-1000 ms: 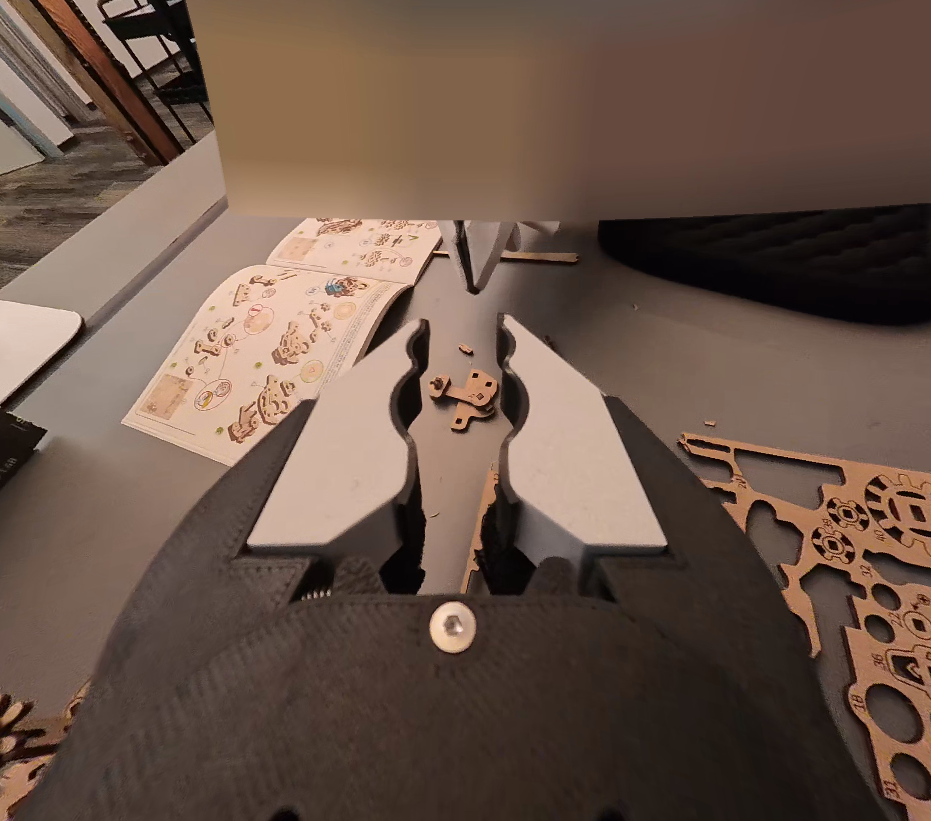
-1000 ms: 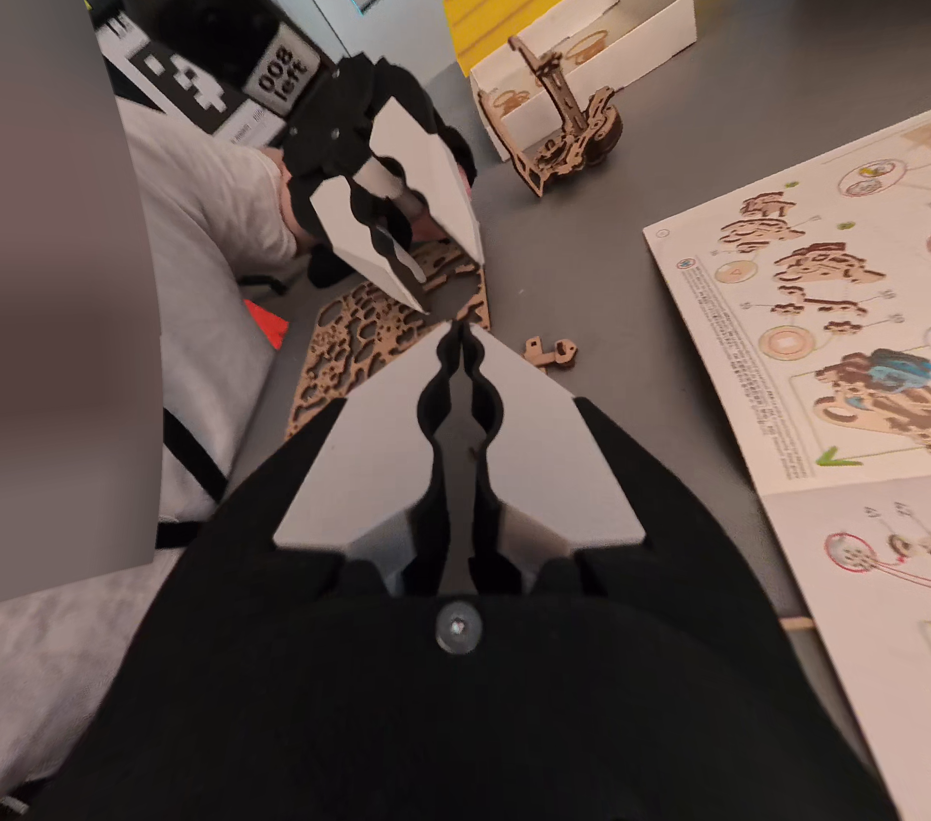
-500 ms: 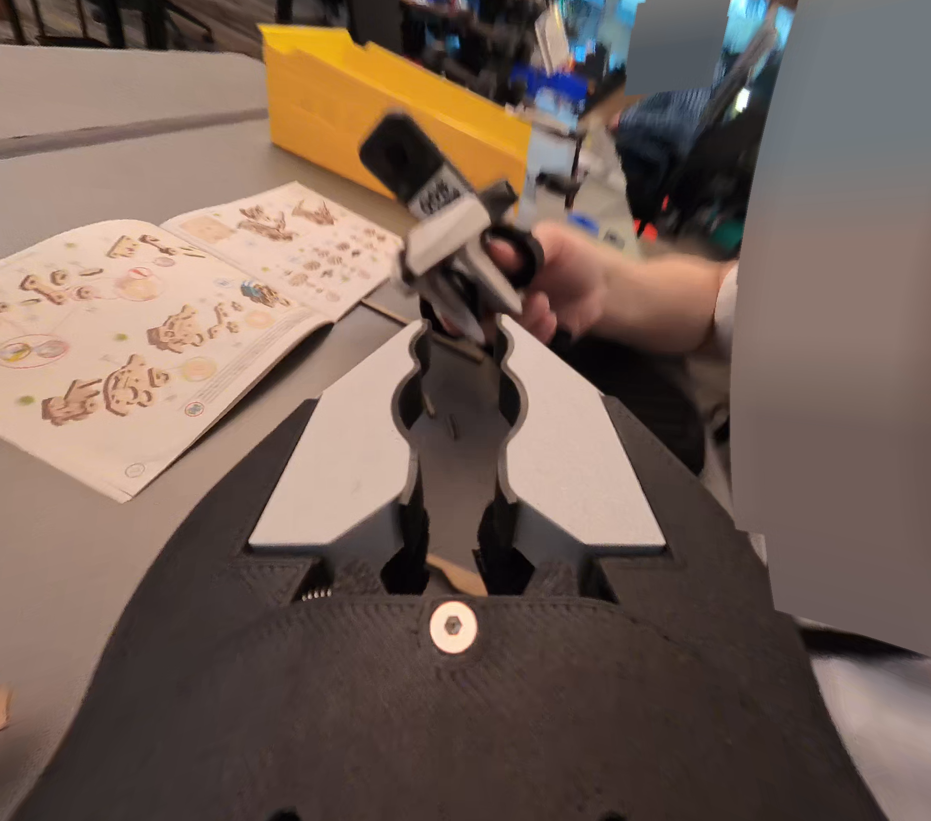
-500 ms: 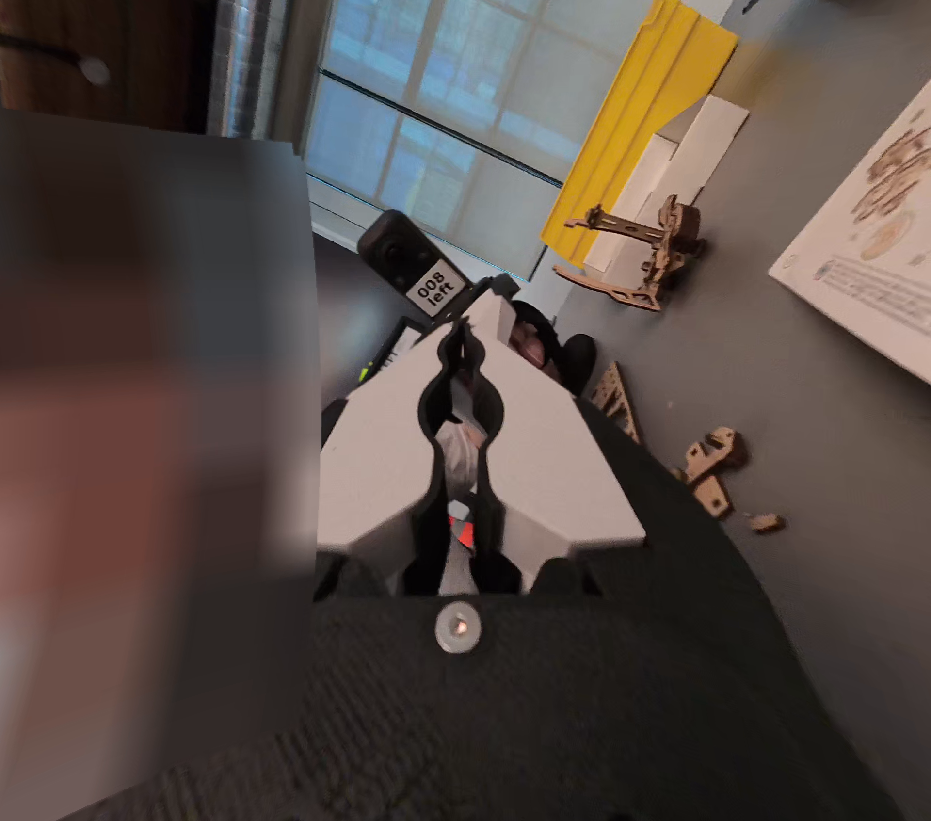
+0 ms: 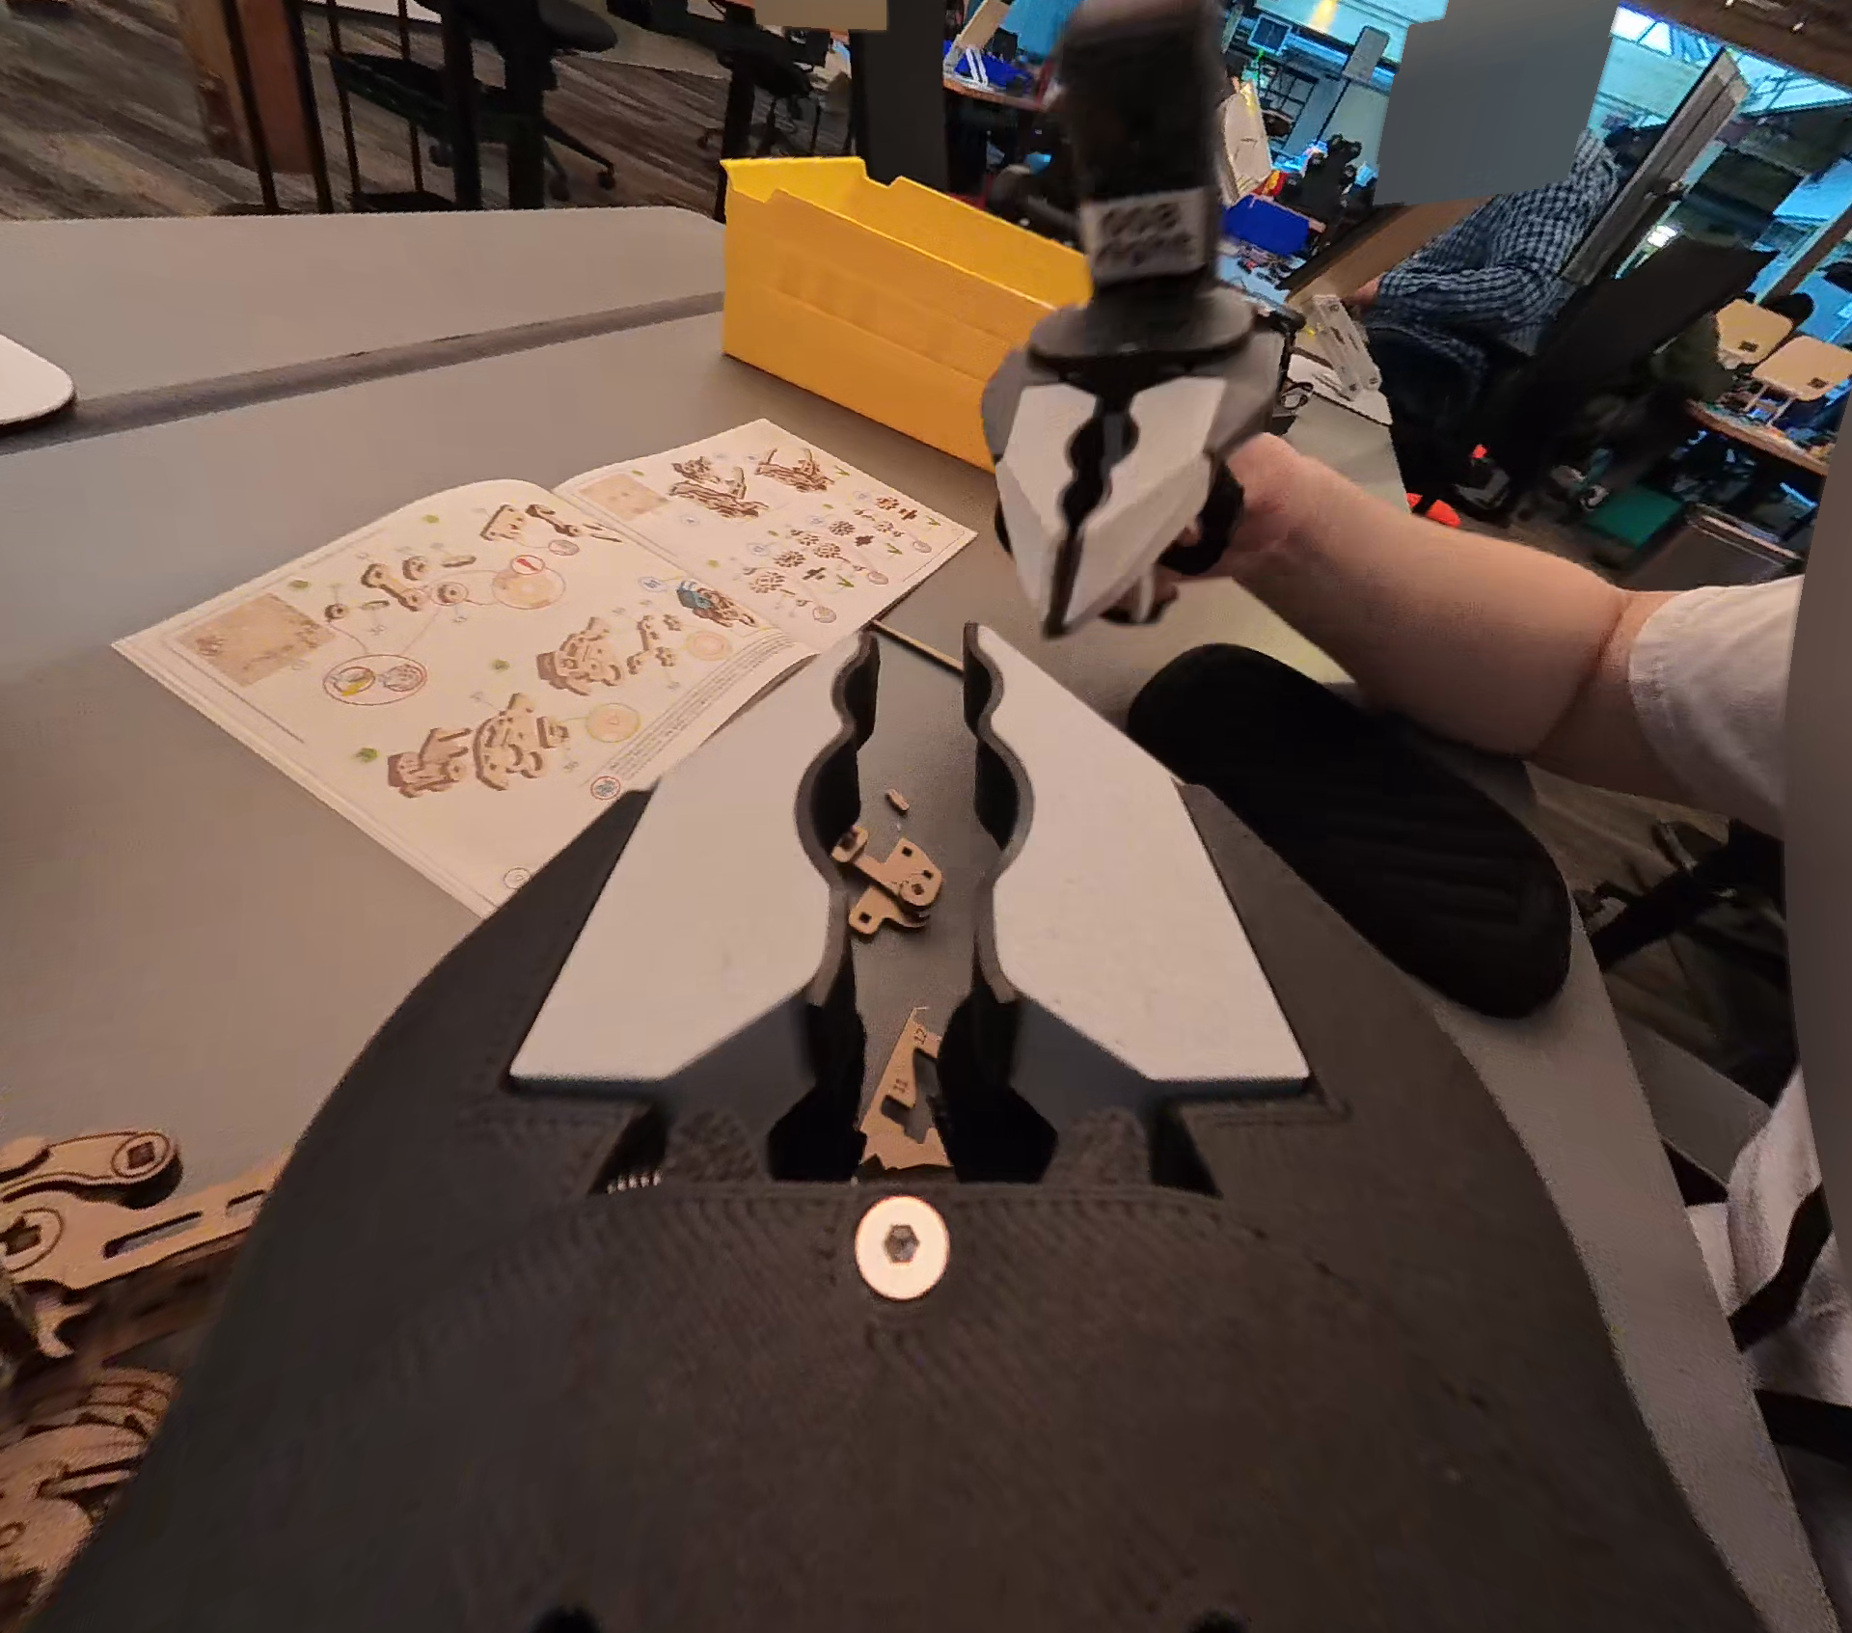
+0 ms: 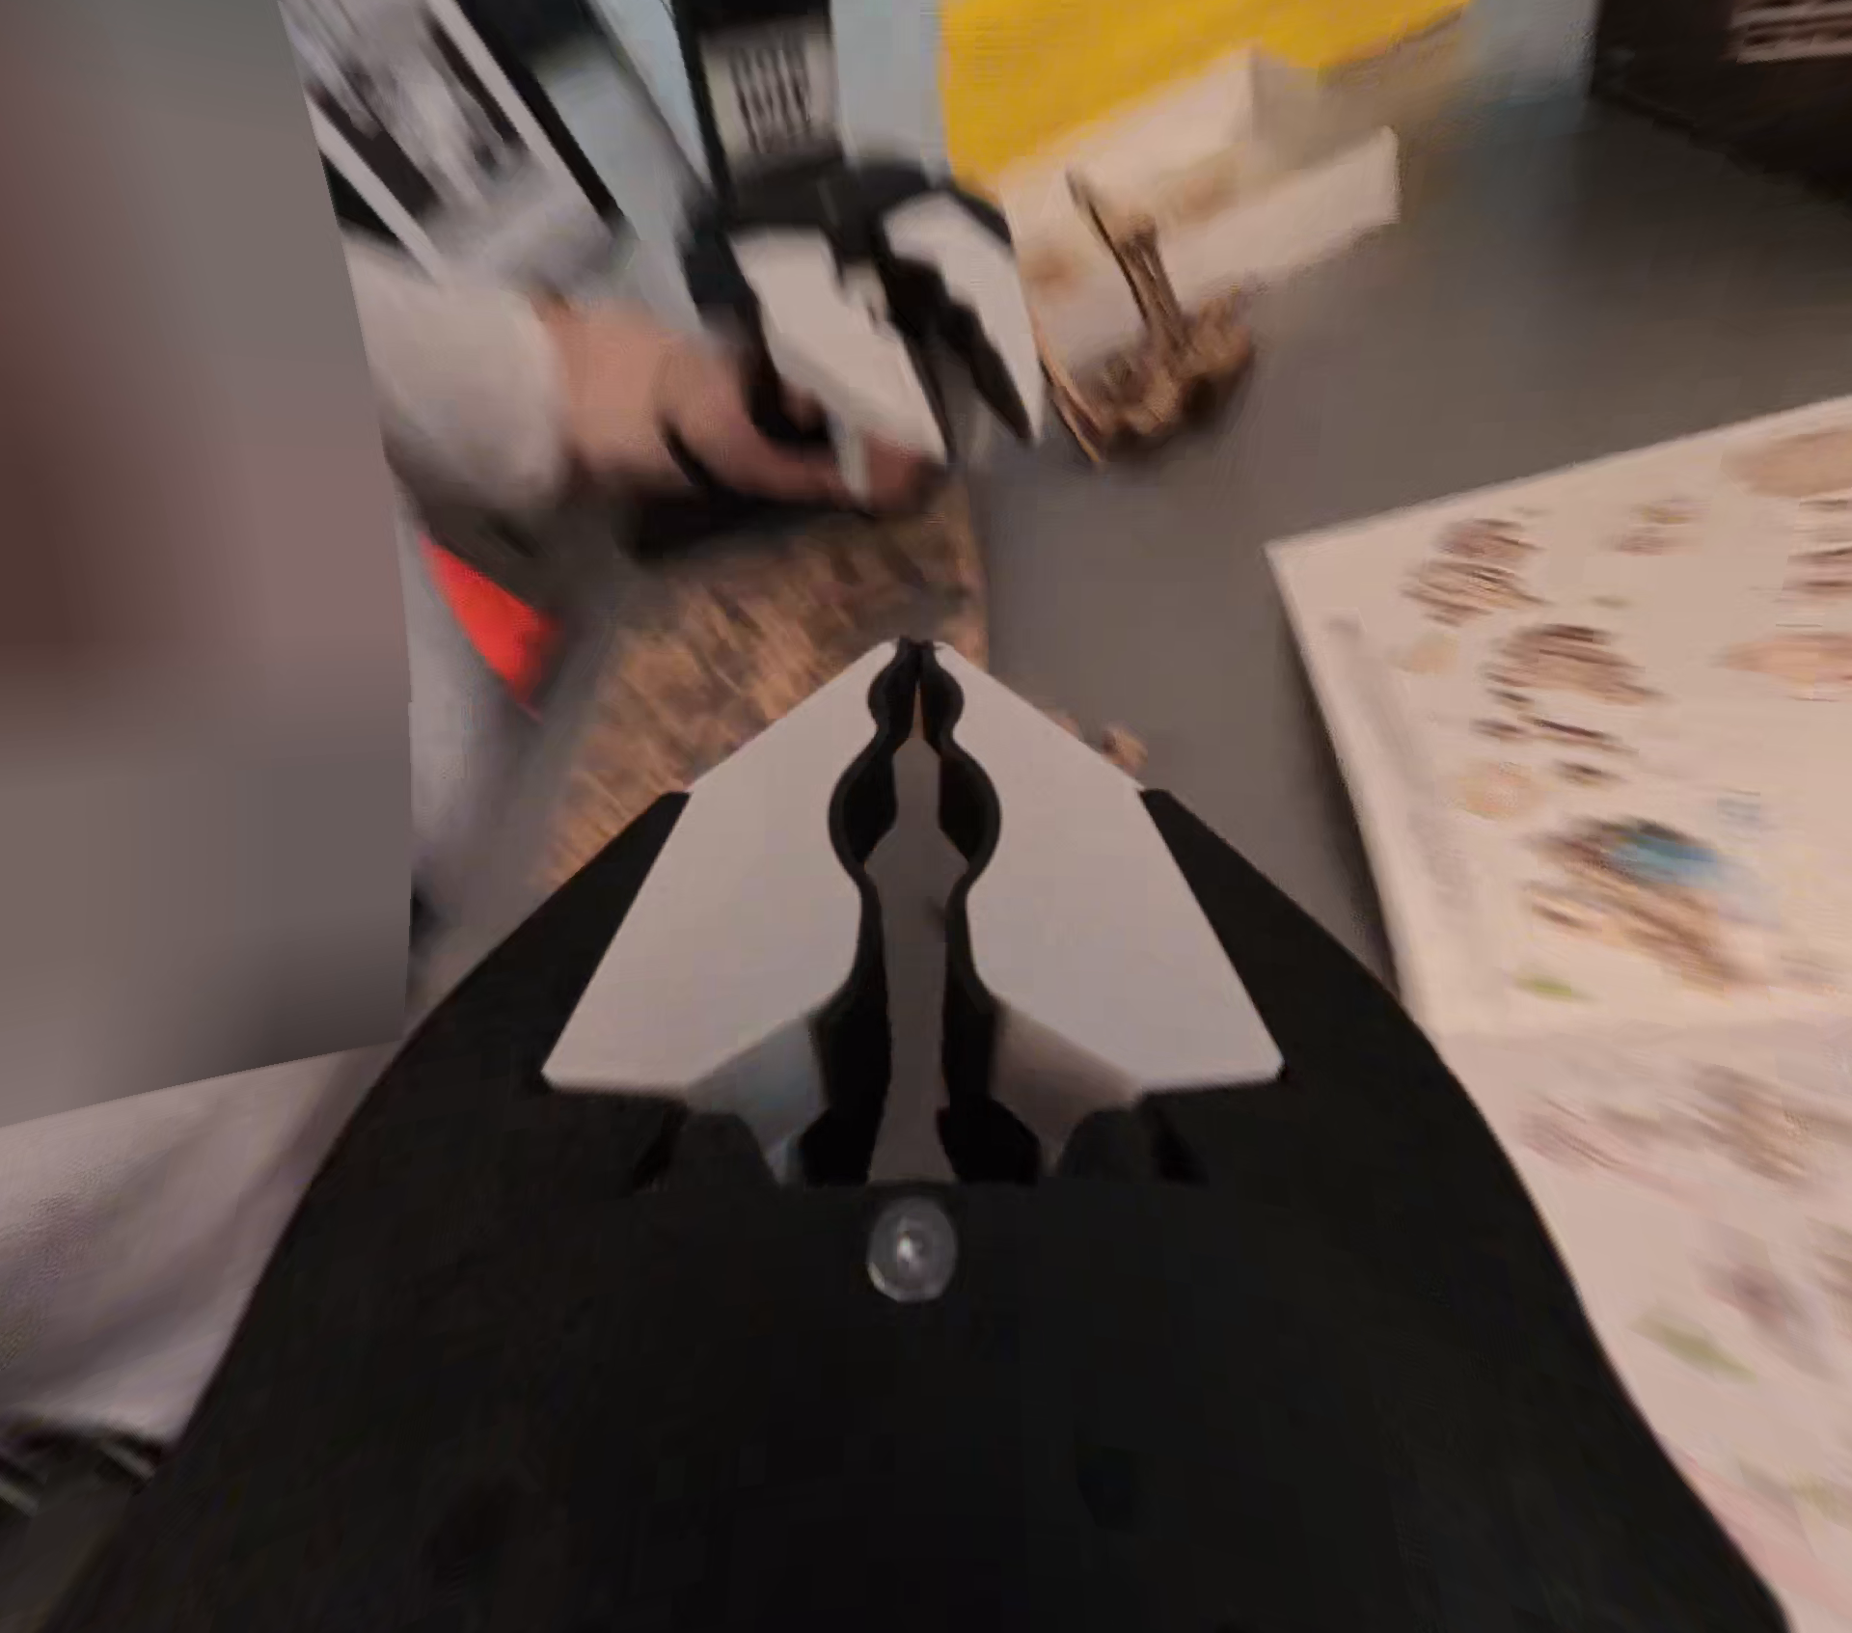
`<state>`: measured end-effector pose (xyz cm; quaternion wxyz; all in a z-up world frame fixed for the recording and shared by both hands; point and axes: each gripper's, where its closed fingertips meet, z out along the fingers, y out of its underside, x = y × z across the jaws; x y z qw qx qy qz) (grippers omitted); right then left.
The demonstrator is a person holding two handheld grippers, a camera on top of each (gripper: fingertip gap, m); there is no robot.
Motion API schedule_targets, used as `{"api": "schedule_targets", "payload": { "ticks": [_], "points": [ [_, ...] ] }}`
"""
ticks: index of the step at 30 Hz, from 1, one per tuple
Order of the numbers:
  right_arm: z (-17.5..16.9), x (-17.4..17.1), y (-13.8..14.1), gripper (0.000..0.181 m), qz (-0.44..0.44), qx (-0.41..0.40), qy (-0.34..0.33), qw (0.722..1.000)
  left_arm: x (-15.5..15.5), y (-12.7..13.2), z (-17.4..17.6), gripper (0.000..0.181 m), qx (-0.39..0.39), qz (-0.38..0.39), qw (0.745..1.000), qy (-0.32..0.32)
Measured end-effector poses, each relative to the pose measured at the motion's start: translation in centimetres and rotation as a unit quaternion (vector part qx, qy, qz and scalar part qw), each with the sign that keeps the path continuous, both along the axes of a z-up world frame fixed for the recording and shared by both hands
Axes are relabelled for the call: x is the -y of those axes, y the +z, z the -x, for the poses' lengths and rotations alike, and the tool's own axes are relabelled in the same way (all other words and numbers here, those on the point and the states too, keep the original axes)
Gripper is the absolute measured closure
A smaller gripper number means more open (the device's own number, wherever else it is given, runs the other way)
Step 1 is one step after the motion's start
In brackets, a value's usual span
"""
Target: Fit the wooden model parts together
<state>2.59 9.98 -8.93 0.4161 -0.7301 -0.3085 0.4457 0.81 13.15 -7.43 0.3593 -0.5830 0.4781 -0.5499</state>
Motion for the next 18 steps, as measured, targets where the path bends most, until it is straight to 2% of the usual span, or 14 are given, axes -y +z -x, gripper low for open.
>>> {"api": "schedule_targets", "payload": {
  "ticks": [1,2,5,9,11,16,18],
  "points": [
    [-0.5,0.5,-1.4,0.178,-0.04,0.082,0.014,0.996,0.0,-0.1,-0.1,0.167,-0.002,0.0,1.0,-0.001],
    [-0.4,1.5,-2.3,0.169,-0.061,0.127,0.042,0.989,0.1,-0.2,-0.2,0.167,-0.004,0.0,1.0,-0.003],
    [0.2,3.5,-5.0,0.168,-0.068,0.24,0.106,0.963,0.1,-0.5,-0.3,0.167,-0.009,-0.014,1.0,-0.002],
    [0.2,3.8,-7.6,0.171,-0.135,0.408,0.16,0.889,0.0,-0.7,-0.3,0.167,-0.015,-0.037,0.999,0.003],
    [0.0,3.6,-8.2,0.173,-0.13,0.451,0.174,0.866,-0.1,-0.8,-0.2,0.167,-0.018,-0.042,0.999,0.002],
    [1.0,3.6,-8.4,0.173,-0.131,0.46,0.198,0.855,-0.7,-0.7,-0.1,0.167,-0.018,-0.048,0.999,0.01],
    [0.6,3.3,-8.9,0.173,-0.125,0.485,0.202,0.842,-0.7,-0.9,-0.2,0.167,-0.021,-0.046,0.999,0.009]
  ]
}}
